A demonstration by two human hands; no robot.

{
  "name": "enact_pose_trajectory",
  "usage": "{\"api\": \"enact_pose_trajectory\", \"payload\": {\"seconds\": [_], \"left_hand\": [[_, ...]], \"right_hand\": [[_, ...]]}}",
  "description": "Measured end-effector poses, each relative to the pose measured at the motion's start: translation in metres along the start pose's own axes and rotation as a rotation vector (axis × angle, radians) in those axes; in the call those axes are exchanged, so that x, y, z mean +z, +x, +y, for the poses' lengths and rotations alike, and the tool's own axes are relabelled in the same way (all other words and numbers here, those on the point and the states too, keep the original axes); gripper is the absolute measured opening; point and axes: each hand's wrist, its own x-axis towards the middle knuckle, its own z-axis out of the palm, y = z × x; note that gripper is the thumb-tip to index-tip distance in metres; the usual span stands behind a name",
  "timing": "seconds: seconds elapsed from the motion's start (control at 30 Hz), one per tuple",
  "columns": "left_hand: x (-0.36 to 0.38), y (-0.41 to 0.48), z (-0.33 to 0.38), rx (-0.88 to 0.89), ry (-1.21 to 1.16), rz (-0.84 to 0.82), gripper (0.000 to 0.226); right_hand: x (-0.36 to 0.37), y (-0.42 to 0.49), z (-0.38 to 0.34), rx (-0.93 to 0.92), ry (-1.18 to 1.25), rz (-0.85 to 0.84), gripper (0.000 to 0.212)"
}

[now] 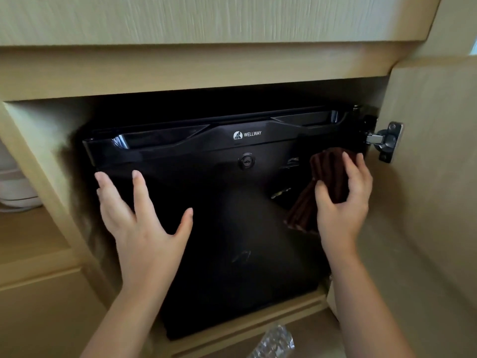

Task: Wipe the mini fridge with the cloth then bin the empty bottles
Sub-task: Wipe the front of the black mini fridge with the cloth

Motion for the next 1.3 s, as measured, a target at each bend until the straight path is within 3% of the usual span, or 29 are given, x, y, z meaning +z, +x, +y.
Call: {"api": "enact_pose_trajectory", "payload": {"seconds": [0.2,0.5,0.57,0.7,0.8,0.93,1.03,1.13,1.23,1.3], "left_hand": [[0.009,0.003,0.003,0.016,0.075,0.042,0.100],[0.020,0.006,0.001,0.025,0.172,0.113,0.101],[0.020,0.006,0.002,0.021,0.165,0.112,0.100],[0.020,0.006,0.000,0.035,0.177,0.118,0.100],[0.020,0.006,-0.002,0.035,0.189,0.110,0.100],[0.020,0.007,-0.002,0.047,0.203,0.123,0.100],[0.020,0.007,-0.005,0.059,0.242,0.145,0.099],[0.019,0.007,-0.007,0.057,0.256,0.137,0.099],[0.016,0.007,-0.007,0.050,0.213,0.107,0.099],[0.016,0.006,-0.005,0.045,0.187,0.090,0.101]], "right_hand": [[0.027,-0.008,-0.007,-0.044,-0.079,0.022,0.050],[0.030,-0.031,-0.011,-0.361,-0.172,-0.266,0.053],[0.018,-0.013,-0.002,-0.342,-0.174,-0.212,0.054],[0.004,0.019,0.001,-0.060,-0.140,-0.072,0.053],[0.018,0.006,-0.013,-0.109,-0.132,-0.051,0.053],[0.047,-0.046,-0.033,-0.369,-0.129,-0.247,0.050],[0.043,-0.055,-0.031,-0.403,-0.126,-0.377,0.047],[0.028,-0.033,-0.014,-0.334,-0.109,-0.300,0.053],[0.007,-0.001,0.004,-0.077,-0.085,-0.091,0.052],[-0.002,0.006,0.011,0.040,-0.115,-0.066,0.052]]}}
